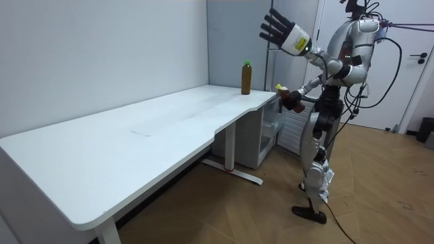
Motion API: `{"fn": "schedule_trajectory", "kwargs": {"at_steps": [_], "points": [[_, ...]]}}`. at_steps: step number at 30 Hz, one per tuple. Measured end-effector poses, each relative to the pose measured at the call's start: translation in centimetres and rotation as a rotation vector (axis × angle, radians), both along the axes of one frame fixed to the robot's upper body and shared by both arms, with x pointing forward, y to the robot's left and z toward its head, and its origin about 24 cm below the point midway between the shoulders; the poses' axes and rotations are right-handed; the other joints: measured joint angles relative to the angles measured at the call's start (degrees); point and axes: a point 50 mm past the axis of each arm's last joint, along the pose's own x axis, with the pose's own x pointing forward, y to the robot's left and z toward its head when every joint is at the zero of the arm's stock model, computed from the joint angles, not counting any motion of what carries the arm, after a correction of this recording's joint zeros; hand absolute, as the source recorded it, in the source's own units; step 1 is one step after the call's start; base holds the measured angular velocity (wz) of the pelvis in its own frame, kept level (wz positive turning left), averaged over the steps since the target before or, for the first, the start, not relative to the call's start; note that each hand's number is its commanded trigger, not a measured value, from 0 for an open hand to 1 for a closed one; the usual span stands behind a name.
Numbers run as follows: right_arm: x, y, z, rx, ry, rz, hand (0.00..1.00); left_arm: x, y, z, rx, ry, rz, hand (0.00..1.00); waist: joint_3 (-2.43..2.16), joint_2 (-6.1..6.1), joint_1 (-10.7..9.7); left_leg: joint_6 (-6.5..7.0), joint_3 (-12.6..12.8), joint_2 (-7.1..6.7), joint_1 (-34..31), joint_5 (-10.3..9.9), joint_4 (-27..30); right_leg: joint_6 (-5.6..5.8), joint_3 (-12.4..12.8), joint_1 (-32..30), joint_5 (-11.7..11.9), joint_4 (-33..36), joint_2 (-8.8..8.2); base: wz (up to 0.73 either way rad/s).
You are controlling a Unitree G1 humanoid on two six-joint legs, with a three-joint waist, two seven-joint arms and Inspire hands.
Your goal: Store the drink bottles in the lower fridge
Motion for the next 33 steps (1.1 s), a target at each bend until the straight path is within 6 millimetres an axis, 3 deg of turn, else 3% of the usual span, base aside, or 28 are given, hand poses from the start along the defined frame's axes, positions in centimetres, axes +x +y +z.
{"fn": "schedule_trajectory", "kwargs": {"at_steps": [3,7,14,19,23,26,33], "points": [[-0.2,-0.1,-0.2,-0.005,0.030,-0.003,1.00,0.0,0.9,-2.7,-0.101,0.090,0.033,0.00,-0.05,-0.09,0.44,0.08,-0.02,-0.19,-0.02,0.06,0.30,0.00,-0.02,0.02,-0.01,-0.01,-0.14,0.00],[-0.4,0.0,-0.4,-0.014,0.054,-0.027,1.00,-1.3,1.8,-8.6,-0.262,0.313,0.086,0.00,-0.05,-0.50,0.11,0.12,0.37,-0.27,0.52,0.08,0.09,0.06,0.19,0.26,-0.05,0.02,-0.29,-0.04],[-0.2,0.1,-0.4,0.008,0.066,-0.081,1.00,-5.4,0.5,-18.3,-0.579,0.681,0.152,0.00,-0.13,-2.22,-0.92,0.16,0.54,-0.22,0.66,0.04,-0.64,0.11,0.18,0.36,-0.07,-0.01,-0.25,0.01],[-0.6,0.1,-1.3,0.015,0.123,-0.119,1.00,-8.2,-0.7,-22.1,-0.655,0.883,0.167,0.00,0.01,-1.83,-1.53,0.24,0.80,-0.24,0.73,-0.04,-0.73,0.11,0.30,0.38,-0.07,-0.01,-0.26,0.00],[-1.0,-0.4,-1.9,-0.021,0.171,-0.146,1.00,-11.7,-2.1,-25.2,-0.677,1.108,0.158,0.00,0.47,-1.07,-2.94,0.25,0.83,-0.23,0.27,-0.06,-0.63,0.11,0.28,-0.17,-0.07,0.07,-0.30,0.00],[-0.9,-0.6,-1.9,-0.024,0.169,-0.145,1.00,-14.3,-2.7,-26.6,-0.686,1.247,0.159,0.00,0.35,-1.20,-4.07,0.24,0.82,-0.20,-0.30,-0.05,-0.57,0.11,0.27,-0.65,-0.07,0.06,-0.26,0.00],[-1.1,-0.9,-2.1,0.002,0.190,-0.184,1.00,-18.1,-3.0,-27.8,-0.645,1.439,0.144,0.00,-0.07,-2.25,-4.39,0.27,1.13,-0.25,-0.32,-0.06,-0.56,0.11,0.29,-0.72,-0.07,0.03,-0.31,0.00]]}}
